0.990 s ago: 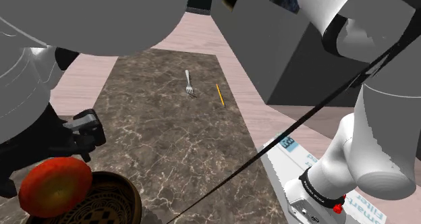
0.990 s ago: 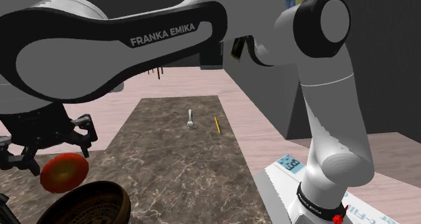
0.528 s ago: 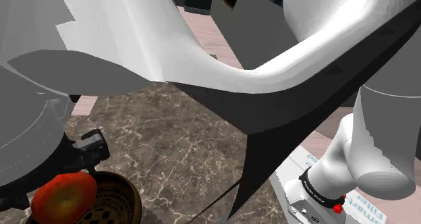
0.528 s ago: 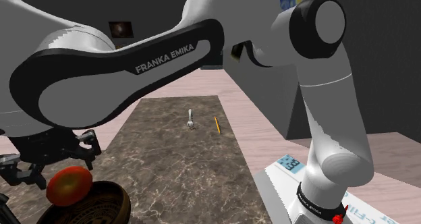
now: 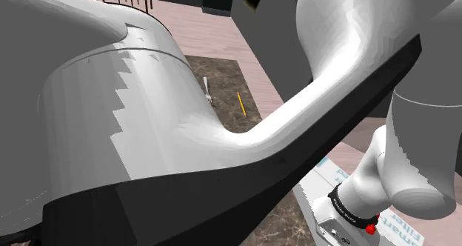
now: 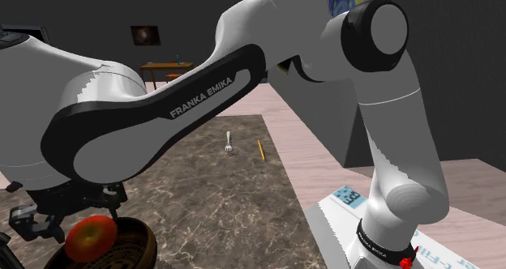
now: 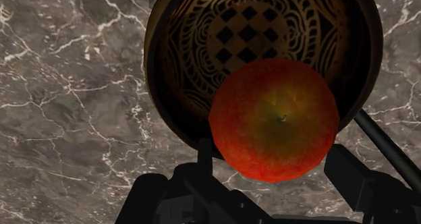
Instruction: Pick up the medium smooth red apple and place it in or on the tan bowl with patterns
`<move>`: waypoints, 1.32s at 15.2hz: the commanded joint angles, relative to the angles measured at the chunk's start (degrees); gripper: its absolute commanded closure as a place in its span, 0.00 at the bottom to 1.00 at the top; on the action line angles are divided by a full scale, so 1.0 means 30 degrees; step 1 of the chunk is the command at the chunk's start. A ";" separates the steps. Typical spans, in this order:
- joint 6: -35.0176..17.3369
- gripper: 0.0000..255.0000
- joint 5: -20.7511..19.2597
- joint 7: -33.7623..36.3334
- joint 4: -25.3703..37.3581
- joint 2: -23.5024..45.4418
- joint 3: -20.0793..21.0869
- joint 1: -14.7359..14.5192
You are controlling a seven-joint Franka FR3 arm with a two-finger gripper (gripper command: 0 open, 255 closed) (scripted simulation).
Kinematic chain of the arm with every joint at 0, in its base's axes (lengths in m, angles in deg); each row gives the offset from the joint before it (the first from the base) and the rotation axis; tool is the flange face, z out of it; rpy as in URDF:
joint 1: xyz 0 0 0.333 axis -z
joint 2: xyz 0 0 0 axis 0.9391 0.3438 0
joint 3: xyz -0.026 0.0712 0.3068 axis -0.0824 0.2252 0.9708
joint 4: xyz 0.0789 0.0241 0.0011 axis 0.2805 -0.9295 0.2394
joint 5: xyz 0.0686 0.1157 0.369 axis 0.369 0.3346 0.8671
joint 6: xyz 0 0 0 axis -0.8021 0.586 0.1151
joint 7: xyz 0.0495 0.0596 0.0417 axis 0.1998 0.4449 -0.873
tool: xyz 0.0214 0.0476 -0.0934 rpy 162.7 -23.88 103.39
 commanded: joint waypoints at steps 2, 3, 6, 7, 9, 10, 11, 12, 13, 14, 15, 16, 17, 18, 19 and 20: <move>-0.0066 1.00 -0.0031 0.0033 -0.0047 0.0019 -0.0013 -0.0004; -0.0066 1.00 -0.0031 0.0033 -0.0047 0.0019 -0.0013 -0.0004; -0.0066 1.00 -0.0031 0.0033 -0.0047 0.0019 -0.0013 -0.0004; -0.0066 0.00 -0.0031 0.0033 -0.0047 0.0019 -0.0013 -0.0004; -0.0065 0.00 -0.0031 0.0033 -0.0046 0.0020 -0.0014 -0.0004; -0.0065 0.00 -0.0031 0.0033 -0.0046 0.0020 -0.0014 -0.0004; -0.0065 0.00 -0.0031 0.0033 -0.0046 0.0020 -0.0014 -0.0004; -0.0065 0.00 -0.0031 0.0033 -0.0046 0.0020 -0.0014 -0.0004; 0.0378 0.00 0.0238 -0.0123 0.0211 -0.0255 0.0150 0.0015; 0.0836 0.00 0.0490 -0.0274 0.0501 -0.0510 0.0300 0.0018; 0.1310 0.00 0.0722 -0.0418 0.0823 -0.0742 0.0441 0.0006; 0.1694 0.00 0.0892 -0.0527 0.1100 -0.0910 0.0541 -0.0018; 0.1695 0.00 0.0892 -0.0526 0.1100 -0.0909 0.0542 -0.0017; 0.1694 0.00 0.0892 -0.0526 0.1100 -0.0910 0.0541 -0.0018; 0.1694 0.00 0.0893 -0.0527 0.1098 -0.0911 0.0542 -0.0017; 0.1694 0.00 0.0893 -0.0527 0.1100 -0.0910 0.0541 -0.0017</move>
